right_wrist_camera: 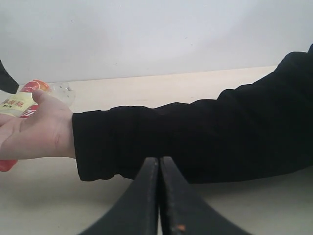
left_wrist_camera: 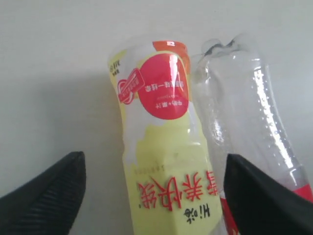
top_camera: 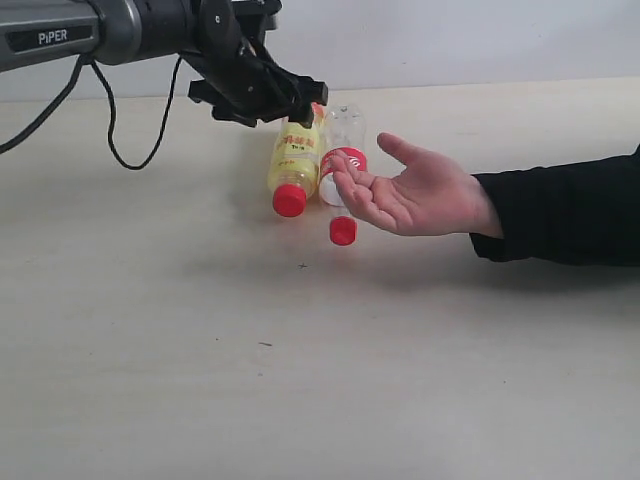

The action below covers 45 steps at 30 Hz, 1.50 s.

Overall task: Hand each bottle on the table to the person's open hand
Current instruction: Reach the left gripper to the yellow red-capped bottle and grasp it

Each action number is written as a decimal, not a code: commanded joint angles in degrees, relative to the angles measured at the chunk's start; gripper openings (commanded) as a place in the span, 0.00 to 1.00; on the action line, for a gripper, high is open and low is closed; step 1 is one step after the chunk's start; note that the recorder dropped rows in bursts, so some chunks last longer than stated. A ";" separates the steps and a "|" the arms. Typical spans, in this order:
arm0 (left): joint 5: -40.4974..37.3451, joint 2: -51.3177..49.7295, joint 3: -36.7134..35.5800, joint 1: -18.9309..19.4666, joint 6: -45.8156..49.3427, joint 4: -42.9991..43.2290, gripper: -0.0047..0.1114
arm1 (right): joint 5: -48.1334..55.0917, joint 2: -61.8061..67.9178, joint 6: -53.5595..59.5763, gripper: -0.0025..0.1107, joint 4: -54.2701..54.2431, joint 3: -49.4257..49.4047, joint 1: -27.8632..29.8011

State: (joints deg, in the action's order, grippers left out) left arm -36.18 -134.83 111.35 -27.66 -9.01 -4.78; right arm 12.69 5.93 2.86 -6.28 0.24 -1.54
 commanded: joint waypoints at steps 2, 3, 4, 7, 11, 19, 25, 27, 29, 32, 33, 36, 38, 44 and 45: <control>1.92 -0.61 0.55 0.06 1.49 -2.29 0.74 | -0.43 0.13 0.07 0.02 0.32 -0.24 0.24; 2.13 -0.76 0.55 0.06 1.66 -2.64 0.74 | -0.43 0.13 0.07 0.02 0.32 -0.24 0.24; 2.30 -0.98 0.55 0.06 1.89 -2.96 0.74 | -0.43 0.13 0.07 0.02 0.32 -0.24 0.24; 2.81 -1.74 0.55 0.06 2.81 -3.78 0.74 | -0.43 0.13 0.07 0.02 0.32 -0.24 0.24; 3.30 -3.15 0.55 0.06 2.81 -3.78 0.74 | -0.43 0.13 0.07 0.02 0.32 -0.24 0.24; 4.39 -3.70 0.55 0.06 2.93 -3.41 0.74 | -0.43 0.13 0.07 0.02 0.32 -0.24 0.24; 4.64 -3.70 0.55 0.06 2.93 -2.87 0.74 | -0.43 0.13 0.07 0.02 0.32 -0.24 0.24; 4.64 -3.70 0.55 0.06 2.93 -2.63 0.74 | -0.43 0.13 0.07 0.02 0.32 -0.24 0.24; 4.64 -3.73 0.55 0.06 2.93 -1.80 0.74 | -0.43 0.13 0.07 0.02 0.32 -0.24 0.24; 4.64 -3.84 0.55 0.06 2.93 -1.56 0.74 | -0.43 0.13 0.07 0.02 0.32 -0.24 0.24; 4.64 -4.09 0.55 0.06 2.93 -1.58 0.74 | -0.43 0.13 0.07 0.02 0.32 -0.24 0.24; 4.64 -4.94 0.55 0.06 2.69 -1.58 0.74 | -0.43 0.13 0.07 0.02 0.32 -0.24 0.24; 4.64 -5.74 0.55 0.06 2.69 -1.58 0.74 | -0.43 0.13 0.07 0.02 0.32 -0.24 0.24; 4.64 -6.77 0.55 0.06 2.69 -1.58 0.73 | -0.43 0.13 0.07 0.02 0.32 -0.24 0.24; 4.64 -6.77 0.55 0.16 2.69 -1.58 0.72 | -0.43 0.13 0.07 0.02 0.32 -0.24 0.24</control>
State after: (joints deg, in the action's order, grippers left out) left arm -32.18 -141.79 111.67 -27.66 -6.22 -6.55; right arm 12.69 5.93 2.86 -6.28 0.24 -1.54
